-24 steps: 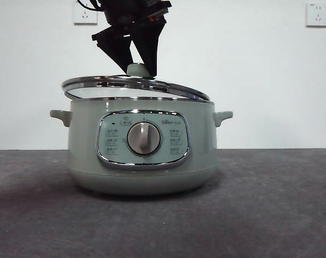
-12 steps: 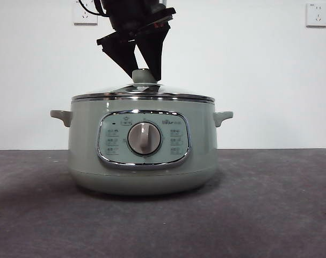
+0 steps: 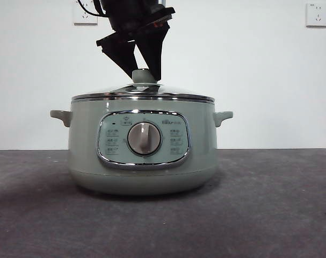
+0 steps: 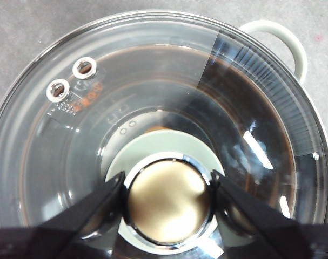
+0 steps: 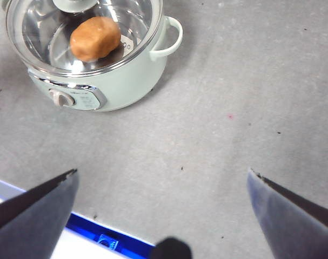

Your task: Pick up the potato,open the lid,put the potato in the pot,close the lid

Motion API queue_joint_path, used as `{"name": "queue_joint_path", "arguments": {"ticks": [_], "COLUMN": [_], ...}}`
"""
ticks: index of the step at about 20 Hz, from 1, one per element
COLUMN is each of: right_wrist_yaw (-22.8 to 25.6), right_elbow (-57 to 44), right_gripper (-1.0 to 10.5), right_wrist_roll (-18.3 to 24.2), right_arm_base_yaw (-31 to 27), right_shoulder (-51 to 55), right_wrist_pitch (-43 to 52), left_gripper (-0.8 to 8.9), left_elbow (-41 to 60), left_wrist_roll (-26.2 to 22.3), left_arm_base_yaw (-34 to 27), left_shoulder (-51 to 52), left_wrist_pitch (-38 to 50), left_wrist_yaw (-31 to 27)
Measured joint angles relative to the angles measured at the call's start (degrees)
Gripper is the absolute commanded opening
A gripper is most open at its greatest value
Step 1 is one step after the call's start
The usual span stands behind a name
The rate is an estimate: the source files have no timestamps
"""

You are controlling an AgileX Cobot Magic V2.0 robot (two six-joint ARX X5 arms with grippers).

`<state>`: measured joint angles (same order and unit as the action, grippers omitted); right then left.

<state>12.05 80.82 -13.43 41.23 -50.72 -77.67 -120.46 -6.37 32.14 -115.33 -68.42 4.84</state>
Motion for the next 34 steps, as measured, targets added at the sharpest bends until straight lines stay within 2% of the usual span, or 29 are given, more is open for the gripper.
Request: {"name": "queue_joint_path", "arguments": {"ticks": [1,7,11,16,20,21,22,23,24,25,27,31,34], "right_wrist_yaw": [0.5,1.4,1.4,1.4,1.4,1.4,1.4,1.4,1.3,0.3,-1.8,-1.6,-1.6], "right_elbow": [0.0,0.0,0.0,0.0,0.0,0.0,0.0,0.0,0.0,0.0,0.0,0.0,0.0], "right_gripper": [7.2,7.2,7.2,7.2,7.2,7.2,7.2,7.1,5.6,0.7,-0.3,-0.1,0.0], "right_wrist_roll": [0.2,0.3,0.3,-1.0,-1.4,-1.4,-1.4,-1.4,-1.4,-1.3,-1.0,-0.3,-0.3], "right_arm_base_yaw": [0.0,0.0,0.0,0.0,0.0,0.0,0.0,0.0,0.0,0.0,0.0,0.0,0.0], "right_shoulder": [0.0,0.0,0.0,-0.2,-0.6,-0.6,-0.5,-0.5,-0.5,-0.5,-0.5,-0.5,-0.5], "right_wrist_pitch": [0.0,0.0,0.0,0.0,0.0,0.0,0.0,0.0,0.0,0.0,0.0,0.0,0.0], "left_gripper": [7.6,7.63,7.62,7.51,7.45,6.48,4.55,2.06,0.13,-0.06,-0.08,-0.08,-0.02], "left_elbow": [0.1,0.6,0.5,0.5,0.5,0.5,0.5,0.5,0.5,0.5,0.5,3.1,12.4], "left_wrist_roll": [0.7,2.4,2.6,4.1,5.1,5.5,5.6,5.6,5.6,5.6,5.6,6.8,7.1], "left_arm_base_yaw": [-0.3,-1.1,-1.0,-0.1,2.0,2.7,3.3,4.1,4.8,5.9,7.8,12.2,15.3], "left_shoulder": [-0.3,2.0,10.9,20.1,27.8,29.7,30.9,32.2,33.0,34.0,35.6,40.5,46.7], "left_wrist_pitch": [0.4,0.9,0.2,-7.1,-7.3,-7.3,-7.3,-7.4,-7.4,-7.4,-7.4,-7.1,-7.3], "left_wrist_yaw": [1.2,1.4,1.3,1.2,1.2,1.3,1.3,1.3,1.3,1.3,1.4,1.3,1.3]}}
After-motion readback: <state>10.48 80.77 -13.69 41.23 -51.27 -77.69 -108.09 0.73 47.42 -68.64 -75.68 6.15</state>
